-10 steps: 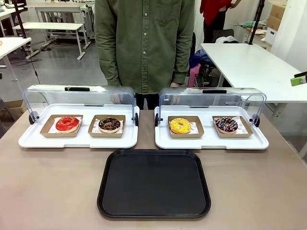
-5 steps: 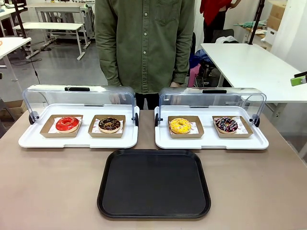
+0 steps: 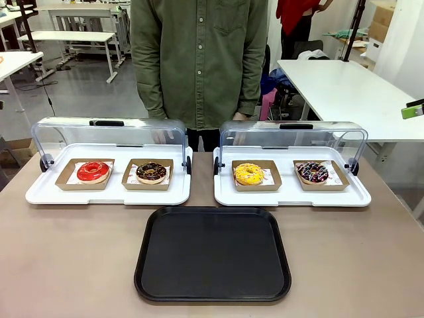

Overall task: Move the second donut from the left to the tray.
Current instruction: Pick up the Paper togo box containing the Donut indicated by the person and place it on the Handle tray.

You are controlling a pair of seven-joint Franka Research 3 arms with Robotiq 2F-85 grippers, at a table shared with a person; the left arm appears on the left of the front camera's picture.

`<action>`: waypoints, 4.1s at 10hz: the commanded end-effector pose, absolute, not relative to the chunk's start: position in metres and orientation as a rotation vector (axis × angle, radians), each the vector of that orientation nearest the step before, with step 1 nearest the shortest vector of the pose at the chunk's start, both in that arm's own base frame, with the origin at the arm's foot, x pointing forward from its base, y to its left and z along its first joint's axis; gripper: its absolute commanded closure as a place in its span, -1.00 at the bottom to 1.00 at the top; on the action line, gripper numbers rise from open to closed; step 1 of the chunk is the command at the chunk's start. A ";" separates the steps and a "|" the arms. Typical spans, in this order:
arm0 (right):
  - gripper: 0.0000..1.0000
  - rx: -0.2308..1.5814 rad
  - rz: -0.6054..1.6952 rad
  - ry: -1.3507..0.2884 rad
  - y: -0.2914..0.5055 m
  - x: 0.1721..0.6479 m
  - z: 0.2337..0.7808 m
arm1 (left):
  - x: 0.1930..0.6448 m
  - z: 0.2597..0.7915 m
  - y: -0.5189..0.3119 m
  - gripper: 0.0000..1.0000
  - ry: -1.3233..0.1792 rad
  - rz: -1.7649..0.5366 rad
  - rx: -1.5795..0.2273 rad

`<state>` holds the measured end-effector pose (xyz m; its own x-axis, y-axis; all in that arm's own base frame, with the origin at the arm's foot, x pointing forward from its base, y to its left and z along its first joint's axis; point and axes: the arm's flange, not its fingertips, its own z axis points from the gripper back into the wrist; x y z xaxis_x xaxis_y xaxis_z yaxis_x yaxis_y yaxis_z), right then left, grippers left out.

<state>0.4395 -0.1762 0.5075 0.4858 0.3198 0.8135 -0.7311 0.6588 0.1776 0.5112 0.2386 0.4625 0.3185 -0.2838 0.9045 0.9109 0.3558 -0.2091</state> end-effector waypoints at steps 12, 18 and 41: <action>-1.00 0.562 0.671 -0.845 -0.172 0.437 0.509 | 0.510 0.464 0.238 -1.00 -0.904 -0.930 -0.857; -1.00 0.562 0.671 -0.845 -0.172 0.437 0.509 | 0.510 0.464 0.238 -1.00 -0.904 -0.930 -0.857; -1.00 0.562 0.671 -0.845 -0.172 0.437 0.509 | 0.510 0.464 0.238 -1.00 -0.904 -0.930 -0.857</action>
